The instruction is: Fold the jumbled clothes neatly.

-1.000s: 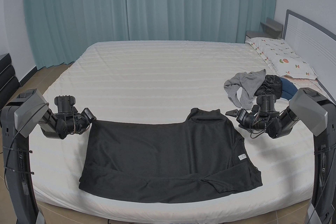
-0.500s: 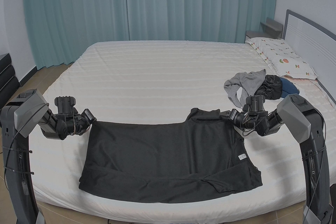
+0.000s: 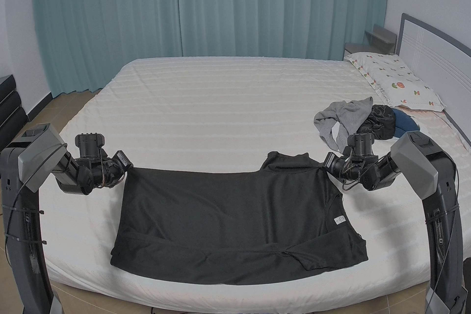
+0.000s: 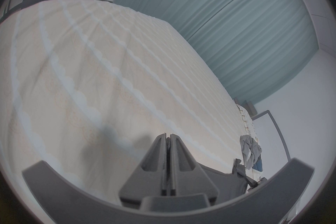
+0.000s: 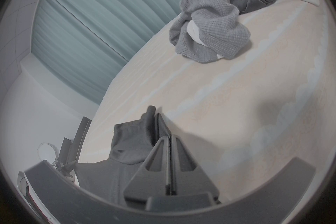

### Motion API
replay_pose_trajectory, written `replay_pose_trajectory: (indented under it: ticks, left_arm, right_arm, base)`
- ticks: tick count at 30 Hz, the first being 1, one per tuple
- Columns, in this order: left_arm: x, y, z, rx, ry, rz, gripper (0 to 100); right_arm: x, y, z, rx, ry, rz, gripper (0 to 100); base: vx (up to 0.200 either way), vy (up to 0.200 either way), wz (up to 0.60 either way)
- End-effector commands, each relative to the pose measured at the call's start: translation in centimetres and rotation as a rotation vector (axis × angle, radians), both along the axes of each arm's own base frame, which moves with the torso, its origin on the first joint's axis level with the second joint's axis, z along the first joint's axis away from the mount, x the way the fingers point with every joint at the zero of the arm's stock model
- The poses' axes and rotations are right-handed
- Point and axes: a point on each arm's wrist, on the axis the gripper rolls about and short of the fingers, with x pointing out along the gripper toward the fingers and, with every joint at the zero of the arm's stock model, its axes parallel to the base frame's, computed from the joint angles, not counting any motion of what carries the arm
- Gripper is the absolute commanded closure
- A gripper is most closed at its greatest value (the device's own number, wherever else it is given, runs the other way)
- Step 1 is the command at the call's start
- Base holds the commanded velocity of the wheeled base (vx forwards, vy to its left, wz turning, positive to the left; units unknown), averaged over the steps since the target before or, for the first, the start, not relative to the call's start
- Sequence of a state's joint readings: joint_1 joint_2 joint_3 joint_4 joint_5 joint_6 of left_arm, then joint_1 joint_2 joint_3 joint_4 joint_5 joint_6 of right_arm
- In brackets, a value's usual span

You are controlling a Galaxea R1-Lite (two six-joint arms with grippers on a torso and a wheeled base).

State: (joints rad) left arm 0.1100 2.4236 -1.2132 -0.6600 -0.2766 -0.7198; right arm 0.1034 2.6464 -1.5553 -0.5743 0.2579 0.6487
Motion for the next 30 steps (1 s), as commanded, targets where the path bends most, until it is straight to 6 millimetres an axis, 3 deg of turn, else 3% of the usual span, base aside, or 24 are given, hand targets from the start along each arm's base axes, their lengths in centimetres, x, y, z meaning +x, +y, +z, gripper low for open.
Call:
replay_pose_trajectory:
  ticks: [1,10,16,22,26,30]
  left_arm:
    - [0.0,0.1,1.5,0.023,-0.033,0.021,100]
    - [0.0,0.6,2.8,0.048,-0.062,0.066,100]
    - [0.0,0.6,2.6,0.058,-0.061,0.059,100]
    - [0.0,0.7,2.9,0.058,-0.069,0.061,100]
    - [0.0,0.7,2.9,0.06,-0.069,0.063,100]
    - [0.0,0.6,2.7,0.058,-0.061,0.06,100]
  right_arm:
    - [-0.2,-0.1,2.0,0.007,-0.05,-0.002,100]
    - [-1.2,-0.1,2.8,0.014,-0.142,0.001,100]
    - [-1.1,-0.6,3.7,0.005,-0.197,-0.039,100]
    - [-1.1,-0.7,3.7,0.007,-0.211,-0.069,100]
    - [-2.1,-0.8,2.3,-0.056,-0.167,-0.054,100]
    - [-1.5,-1.0,3.2,-0.054,-0.234,-0.074,100]
  base:
    - [0.0,0.0,0.0]
    - [0.0,0.0,0.0]
    - [0.0,0.0,0.0]
    - [0.0,0.0,0.0]
    - [0.0,0.0,0.0]
    - [0.0,0.0,0.0]
